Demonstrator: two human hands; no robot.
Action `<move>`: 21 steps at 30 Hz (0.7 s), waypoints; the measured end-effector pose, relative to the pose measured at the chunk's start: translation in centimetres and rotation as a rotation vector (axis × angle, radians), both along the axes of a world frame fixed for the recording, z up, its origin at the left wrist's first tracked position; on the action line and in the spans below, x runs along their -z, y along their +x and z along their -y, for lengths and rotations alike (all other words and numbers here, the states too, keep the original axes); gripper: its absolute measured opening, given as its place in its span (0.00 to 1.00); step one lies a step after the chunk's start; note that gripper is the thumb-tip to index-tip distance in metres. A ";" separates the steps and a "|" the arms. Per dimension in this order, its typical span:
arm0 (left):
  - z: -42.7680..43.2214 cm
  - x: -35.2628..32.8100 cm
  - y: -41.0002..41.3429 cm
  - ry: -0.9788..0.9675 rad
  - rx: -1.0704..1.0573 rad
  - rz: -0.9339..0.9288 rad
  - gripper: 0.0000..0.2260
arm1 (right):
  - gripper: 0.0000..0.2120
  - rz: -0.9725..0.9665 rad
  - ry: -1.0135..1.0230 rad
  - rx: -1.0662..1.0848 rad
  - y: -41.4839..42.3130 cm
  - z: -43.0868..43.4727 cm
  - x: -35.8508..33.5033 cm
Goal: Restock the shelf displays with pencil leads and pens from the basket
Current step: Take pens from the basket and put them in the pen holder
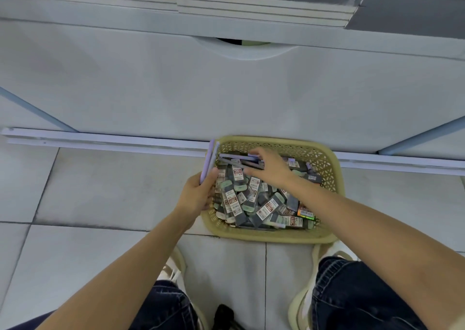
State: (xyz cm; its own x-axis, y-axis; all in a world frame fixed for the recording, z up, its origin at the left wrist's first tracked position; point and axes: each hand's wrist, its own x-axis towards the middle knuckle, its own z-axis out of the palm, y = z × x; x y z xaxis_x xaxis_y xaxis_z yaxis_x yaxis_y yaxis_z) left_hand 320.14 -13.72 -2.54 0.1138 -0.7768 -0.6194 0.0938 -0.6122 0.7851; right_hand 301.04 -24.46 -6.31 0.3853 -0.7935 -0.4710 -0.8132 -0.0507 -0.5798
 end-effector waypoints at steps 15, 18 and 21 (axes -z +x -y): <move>1.0 -0.3 -0.3 -0.052 -0.115 0.093 0.12 | 0.15 0.282 0.140 -0.005 -0.1 0.5 -1.3; 1.9 -2.1 -1.3 -0.079 -0.176 -0.029 0.12 | 0.11 0.378 0.291 -0.099 0.2 0.0 -4.3; 2.3 -4.0 -2.3 -0.126 -0.202 -0.081 0.13 | 0.16 0.417 0.333 -0.195 0.7 -0.9 -6.6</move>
